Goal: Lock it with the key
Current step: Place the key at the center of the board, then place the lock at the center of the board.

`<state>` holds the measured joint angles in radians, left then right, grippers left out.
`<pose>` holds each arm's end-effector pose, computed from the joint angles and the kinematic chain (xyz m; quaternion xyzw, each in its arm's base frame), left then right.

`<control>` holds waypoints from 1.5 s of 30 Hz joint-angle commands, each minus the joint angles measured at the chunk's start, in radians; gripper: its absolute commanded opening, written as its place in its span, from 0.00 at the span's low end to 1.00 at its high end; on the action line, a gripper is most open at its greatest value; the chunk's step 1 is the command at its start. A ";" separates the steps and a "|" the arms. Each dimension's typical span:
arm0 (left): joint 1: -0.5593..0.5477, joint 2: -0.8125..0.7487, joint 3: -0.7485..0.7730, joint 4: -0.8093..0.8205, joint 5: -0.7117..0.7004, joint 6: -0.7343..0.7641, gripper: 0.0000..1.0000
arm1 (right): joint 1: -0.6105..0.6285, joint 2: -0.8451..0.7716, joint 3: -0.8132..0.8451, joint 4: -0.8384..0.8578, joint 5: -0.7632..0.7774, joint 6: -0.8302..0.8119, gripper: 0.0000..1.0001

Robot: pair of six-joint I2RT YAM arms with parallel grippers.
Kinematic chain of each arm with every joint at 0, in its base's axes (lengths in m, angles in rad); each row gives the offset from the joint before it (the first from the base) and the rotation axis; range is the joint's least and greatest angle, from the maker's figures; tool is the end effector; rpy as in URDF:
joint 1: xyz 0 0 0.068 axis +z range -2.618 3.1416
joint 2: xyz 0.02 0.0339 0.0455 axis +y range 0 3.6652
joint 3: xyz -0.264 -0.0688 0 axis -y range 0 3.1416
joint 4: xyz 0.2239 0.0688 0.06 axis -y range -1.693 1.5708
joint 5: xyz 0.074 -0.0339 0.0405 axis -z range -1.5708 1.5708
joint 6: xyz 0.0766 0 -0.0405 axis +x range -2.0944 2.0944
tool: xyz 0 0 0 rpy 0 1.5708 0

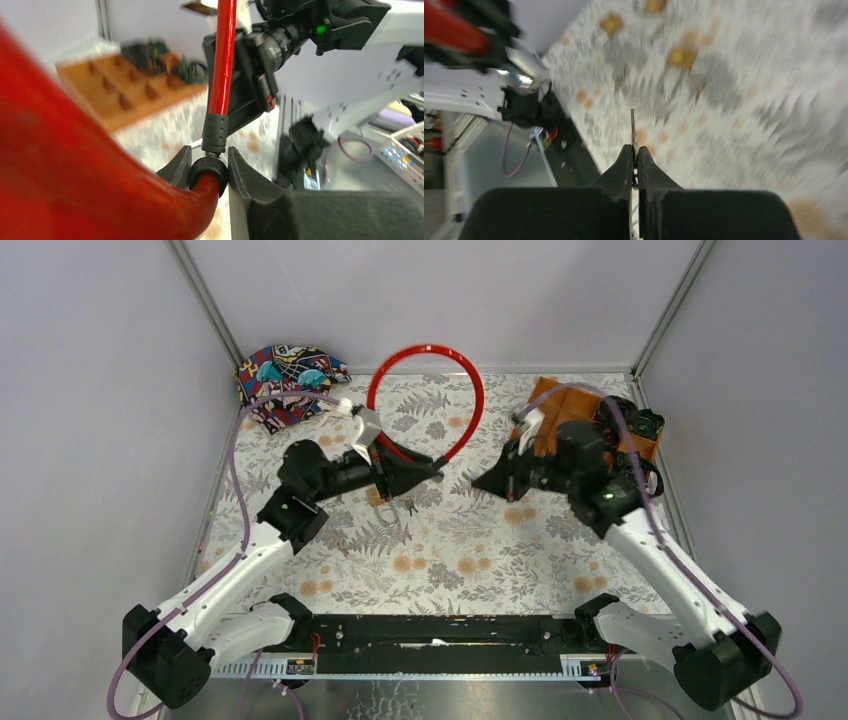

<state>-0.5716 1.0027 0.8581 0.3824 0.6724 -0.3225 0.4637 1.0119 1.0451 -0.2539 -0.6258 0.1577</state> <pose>0.1746 -0.1691 0.3947 0.3298 0.5469 -0.5047 0.5809 0.1897 0.1450 0.3749 -0.3033 0.7048 0.4106 0.4927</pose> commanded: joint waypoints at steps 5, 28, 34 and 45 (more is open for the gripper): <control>-0.019 -0.067 -0.198 -0.160 -0.010 0.002 0.00 | 0.096 0.117 -0.466 0.214 0.073 0.488 0.00; -0.036 -0.087 -0.269 -0.140 -0.038 -0.017 0.00 | 0.094 0.173 -0.126 -0.274 0.409 0.144 0.99; -0.041 -0.102 -0.293 -0.113 -0.049 -0.019 0.00 | 0.095 -0.113 -0.097 -0.121 0.238 0.046 1.00; -0.085 -0.104 -0.294 -0.106 -0.043 0.013 0.00 | 0.096 0.072 -0.002 0.214 0.393 0.213 0.96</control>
<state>-0.6384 0.9241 0.5644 0.1627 0.6281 -0.3332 0.5560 0.9874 0.9802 -0.1600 -0.3058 0.3153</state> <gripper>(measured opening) 0.339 0.990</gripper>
